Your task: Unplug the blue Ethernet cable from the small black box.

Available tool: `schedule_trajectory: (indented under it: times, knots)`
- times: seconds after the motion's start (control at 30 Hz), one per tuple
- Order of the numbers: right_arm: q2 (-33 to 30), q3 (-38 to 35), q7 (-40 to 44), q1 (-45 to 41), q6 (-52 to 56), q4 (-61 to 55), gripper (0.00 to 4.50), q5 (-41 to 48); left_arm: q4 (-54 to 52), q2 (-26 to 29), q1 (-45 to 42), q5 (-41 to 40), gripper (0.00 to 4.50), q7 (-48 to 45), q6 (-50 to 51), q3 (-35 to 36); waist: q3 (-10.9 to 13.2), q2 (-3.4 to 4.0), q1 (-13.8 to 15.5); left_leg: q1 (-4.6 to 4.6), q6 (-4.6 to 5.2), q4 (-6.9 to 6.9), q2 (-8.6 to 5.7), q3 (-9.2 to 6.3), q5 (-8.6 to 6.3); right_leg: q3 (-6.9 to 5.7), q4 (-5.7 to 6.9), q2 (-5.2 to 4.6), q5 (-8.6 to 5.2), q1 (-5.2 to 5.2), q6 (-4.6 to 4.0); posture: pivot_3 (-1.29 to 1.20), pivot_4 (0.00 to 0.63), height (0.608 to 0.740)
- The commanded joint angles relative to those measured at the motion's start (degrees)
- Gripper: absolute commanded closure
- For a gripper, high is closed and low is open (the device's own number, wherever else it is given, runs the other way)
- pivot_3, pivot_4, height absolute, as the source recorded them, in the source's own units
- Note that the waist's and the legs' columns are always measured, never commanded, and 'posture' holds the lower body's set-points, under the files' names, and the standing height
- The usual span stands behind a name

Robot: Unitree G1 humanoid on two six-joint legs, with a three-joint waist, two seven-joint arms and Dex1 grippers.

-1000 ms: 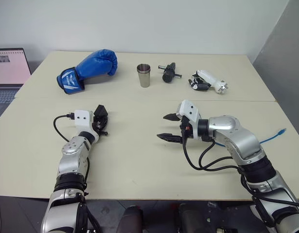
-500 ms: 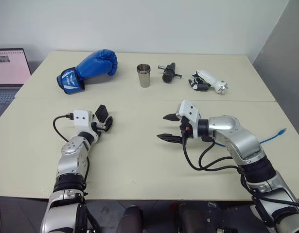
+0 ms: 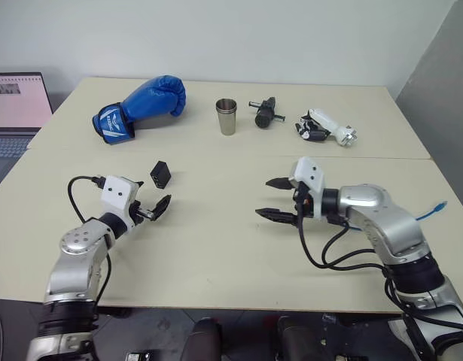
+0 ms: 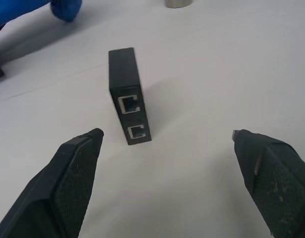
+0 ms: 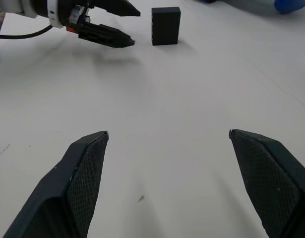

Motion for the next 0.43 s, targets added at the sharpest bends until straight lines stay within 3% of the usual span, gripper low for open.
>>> schedule_trajectory:
  times: [0.03,0.23,0.43]
  knots:
    - [-3.8,-6.1,1.8,2.9,0.8,-5.6,0.36,4.2,-6.3,6.4,-0.7,-3.4,0.05,-8.5,3.6,0.3,0.0,0.02,0.0,0.01,0.0,0.0,-0.01,0.01,0.0,0.0,0.0,0.0,0.0,0.01,0.0,0.0,0.15,0.74]
    - [-10.3,-13.3,4.5,7.6,1.1,-7.5,0.36,8.4,-7.1,12.8,-4.6,-7.9,0.05,-15.6,8.1,2.6,0.0,0.02,-0.1,0.01,0.01,-0.02,0.0,0.04,0.0,0.01,-0.02,0.03,-0.01,0.0,0.01,0.0,0.15,0.74]
    - [-13.6,-17.2,3.8,10.5,1.2,-7.3,0.36,10.1,-6.5,15.1,-6.8,-11.0,0.05,-19.8,11.6,2.7,0.0,0.02,-0.2,0.02,0.01,-0.02,0.01,0.09,-0.01,0.06,-0.03,0.04,-0.01,-0.01,0.01,0.0,0.15,0.74]
